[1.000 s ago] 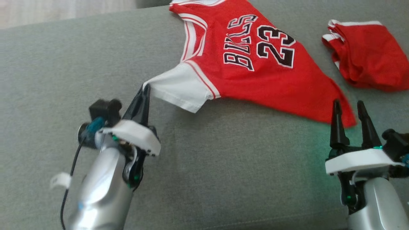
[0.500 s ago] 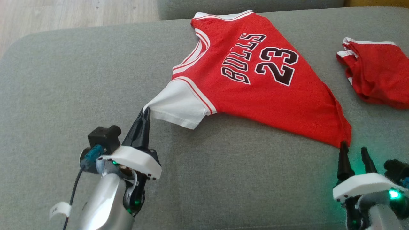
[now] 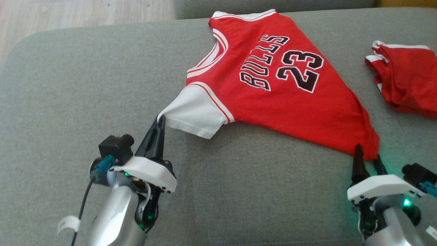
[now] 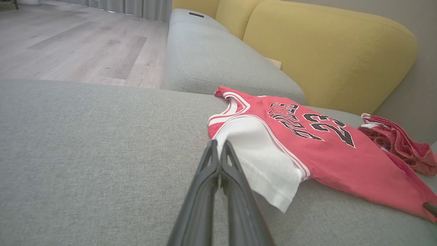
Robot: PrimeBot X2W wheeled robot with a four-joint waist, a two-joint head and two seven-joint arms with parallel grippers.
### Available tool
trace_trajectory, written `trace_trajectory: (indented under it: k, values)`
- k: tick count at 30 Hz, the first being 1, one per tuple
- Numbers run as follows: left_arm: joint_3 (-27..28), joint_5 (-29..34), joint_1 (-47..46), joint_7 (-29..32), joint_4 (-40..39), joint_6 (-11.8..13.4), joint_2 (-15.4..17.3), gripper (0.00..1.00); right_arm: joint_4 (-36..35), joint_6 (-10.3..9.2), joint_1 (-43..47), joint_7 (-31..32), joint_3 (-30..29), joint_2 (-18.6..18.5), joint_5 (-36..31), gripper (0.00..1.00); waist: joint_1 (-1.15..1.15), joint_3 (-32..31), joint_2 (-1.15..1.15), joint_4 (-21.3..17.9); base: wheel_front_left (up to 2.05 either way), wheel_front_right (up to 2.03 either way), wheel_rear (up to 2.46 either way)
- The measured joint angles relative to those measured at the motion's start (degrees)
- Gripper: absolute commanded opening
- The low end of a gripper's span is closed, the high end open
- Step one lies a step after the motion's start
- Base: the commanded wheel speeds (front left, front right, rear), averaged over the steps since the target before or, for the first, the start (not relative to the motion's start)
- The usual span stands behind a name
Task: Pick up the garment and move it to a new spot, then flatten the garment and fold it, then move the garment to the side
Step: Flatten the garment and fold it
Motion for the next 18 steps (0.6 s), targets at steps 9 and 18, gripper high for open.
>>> trace_trajectory:
  k: [9, 18]
  values:
    - [1.3, 0.1, 2.1, 0.0, 0.0, 0.4, 0.0, 0.0, -0.8, 0.0, -0.3, -3.5, 5.3, 0.1, 2.4, 0.0, 0.0, -1.6, 0.0, -1.0, 0.0, 0.0, 0.0]
    - [4.6, -0.4, 3.3, 0.0, -2.0, -0.7, 0.0, 0.0, -11.1, 0.0, 0.2, -3.1, 9.2, 0.0, 6.1, 0.0, 0.0, -3.6, 0.0, -2.0, 0.0, 0.0, 0.0]
